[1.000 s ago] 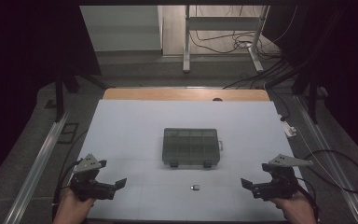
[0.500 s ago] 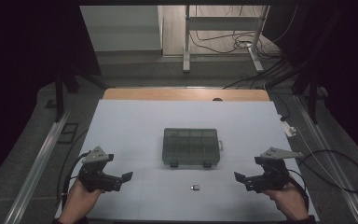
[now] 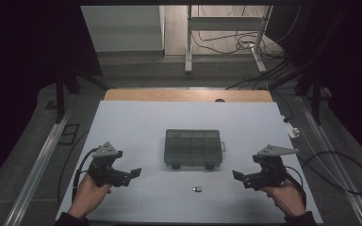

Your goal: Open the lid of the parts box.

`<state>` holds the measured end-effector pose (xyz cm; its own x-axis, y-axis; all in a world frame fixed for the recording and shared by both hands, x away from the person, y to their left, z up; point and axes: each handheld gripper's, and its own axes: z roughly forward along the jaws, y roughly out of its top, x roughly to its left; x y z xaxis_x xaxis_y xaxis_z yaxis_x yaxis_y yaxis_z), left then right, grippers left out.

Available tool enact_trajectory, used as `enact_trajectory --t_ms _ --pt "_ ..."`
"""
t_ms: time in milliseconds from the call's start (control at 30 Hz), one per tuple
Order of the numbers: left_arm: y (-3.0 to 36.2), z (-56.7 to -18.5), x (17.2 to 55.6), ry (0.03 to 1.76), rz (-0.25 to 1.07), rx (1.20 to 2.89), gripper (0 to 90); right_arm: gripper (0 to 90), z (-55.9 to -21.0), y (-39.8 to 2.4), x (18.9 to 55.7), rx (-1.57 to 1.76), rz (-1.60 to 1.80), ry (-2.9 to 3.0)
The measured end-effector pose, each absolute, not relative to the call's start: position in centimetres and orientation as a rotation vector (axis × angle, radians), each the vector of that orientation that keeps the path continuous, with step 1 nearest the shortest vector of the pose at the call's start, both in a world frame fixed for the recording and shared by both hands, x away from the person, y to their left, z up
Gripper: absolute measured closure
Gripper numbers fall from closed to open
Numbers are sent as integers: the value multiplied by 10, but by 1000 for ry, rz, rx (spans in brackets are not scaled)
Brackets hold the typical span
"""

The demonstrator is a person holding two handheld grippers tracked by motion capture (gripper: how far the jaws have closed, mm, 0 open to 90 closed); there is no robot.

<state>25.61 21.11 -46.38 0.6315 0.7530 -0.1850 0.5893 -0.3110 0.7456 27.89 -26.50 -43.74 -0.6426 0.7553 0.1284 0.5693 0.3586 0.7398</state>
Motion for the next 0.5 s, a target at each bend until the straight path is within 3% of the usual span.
enact_trajectory --t_ms 500 --pt "197 -464 273 1050 259 2055 0 0 -440 -258 294 1155 1151 2408"
